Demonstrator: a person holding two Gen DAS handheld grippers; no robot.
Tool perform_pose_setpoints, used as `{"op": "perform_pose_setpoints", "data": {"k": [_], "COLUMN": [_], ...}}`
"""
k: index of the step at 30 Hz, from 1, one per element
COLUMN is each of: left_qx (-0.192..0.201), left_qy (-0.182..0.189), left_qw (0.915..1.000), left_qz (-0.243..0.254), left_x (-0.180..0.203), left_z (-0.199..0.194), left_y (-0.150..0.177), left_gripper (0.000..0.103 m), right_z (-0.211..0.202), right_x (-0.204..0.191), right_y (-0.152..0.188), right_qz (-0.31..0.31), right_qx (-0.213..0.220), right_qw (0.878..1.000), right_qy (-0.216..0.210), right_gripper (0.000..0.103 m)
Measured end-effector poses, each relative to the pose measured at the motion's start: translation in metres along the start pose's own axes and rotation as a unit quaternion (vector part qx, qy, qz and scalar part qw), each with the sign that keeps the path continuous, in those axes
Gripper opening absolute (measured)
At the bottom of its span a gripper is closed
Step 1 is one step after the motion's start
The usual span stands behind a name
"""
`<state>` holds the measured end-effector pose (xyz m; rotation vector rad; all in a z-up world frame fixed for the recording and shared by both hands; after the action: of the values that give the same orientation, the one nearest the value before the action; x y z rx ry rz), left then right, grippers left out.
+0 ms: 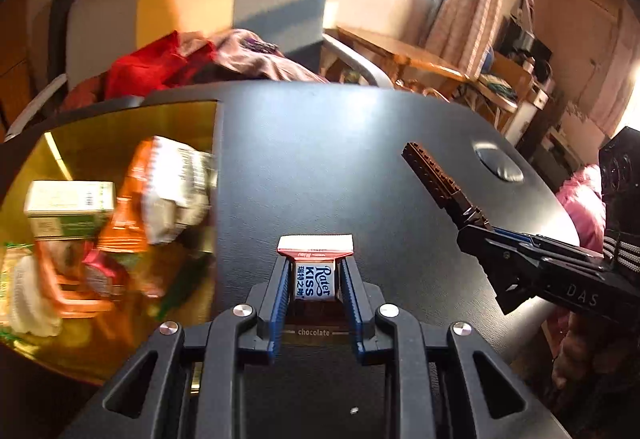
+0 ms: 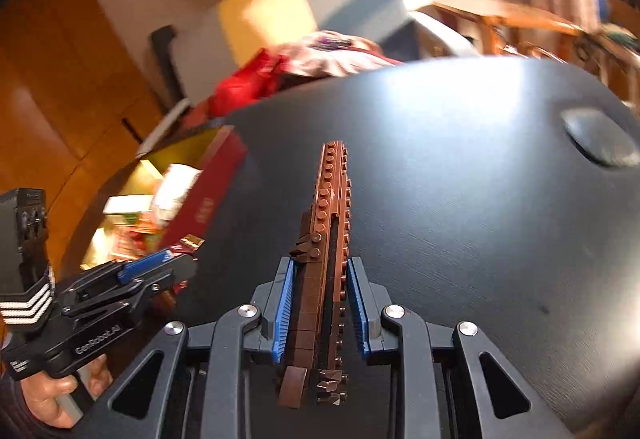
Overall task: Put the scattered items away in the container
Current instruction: 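Carry the candy and toy rifle in both tools over the gold tray, then open both tools to drop the candy and toy rifle into the tray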
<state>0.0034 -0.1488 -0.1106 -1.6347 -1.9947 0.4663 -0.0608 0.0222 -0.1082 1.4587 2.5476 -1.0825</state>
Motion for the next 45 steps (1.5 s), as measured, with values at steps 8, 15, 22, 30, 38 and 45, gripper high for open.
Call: {"op": "perform_pose_setpoints", "data": {"k": [8,15,22,30,38,45], "left_qx": [0.043,0.059,0.046,0.020,0.024,0.041], "left_qy": [-0.061,-0.114,-0.147,-0.152,-0.152,-0.149], "left_qw": [0.9937,0.9829,0.9757,0.9732,0.9702,0.9701], "left_qz": [-0.084,-0.132,-0.156,-0.171,-0.187,-0.187], "left_x": [-0.085,-0.151,-0.196,-0.213,-0.217,-0.219], "left_z": [-0.041,-0.055,-0.044,-0.027,-0.034,-0.050], "left_y": [-0.007,-0.012,-0.017,-0.011,-0.002,0.002], "left_gripper": [0.025,0.025,0.025,0.026,0.038,0.045], "right_z": [0.026,0.065,0.112,0.128,0.119,0.109], "right_x": [-0.104,-0.175,-0.212,-0.208,-0.202,-0.201], "right_y": [-0.027,-0.044,-0.053,-0.050,-0.049,-0.047], "right_qz": [-0.097,-0.144,-0.168,-0.161,-0.158,-0.156], "right_qx": [-0.008,-0.029,-0.064,-0.087,-0.079,-0.069], "right_qw": [0.993,0.983,0.980,0.981,0.982,0.984], "right_qy": [-0.070,-0.107,-0.088,-0.070,-0.063,-0.060], "right_gripper": [0.026,0.026,0.027,0.031,0.036,0.041]}}
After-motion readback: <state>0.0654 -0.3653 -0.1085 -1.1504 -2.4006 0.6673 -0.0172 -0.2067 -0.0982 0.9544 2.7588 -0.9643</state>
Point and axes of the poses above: each gripper's, at about its wrist camera, not at the fingertips, and z roughly the way its jaws point, x to its right, y to its underside, the point moved 4 cm from there along z, roughly the way its jaws point, and after that the axes turned 7 degrees about -x, right-handed, at the moved point
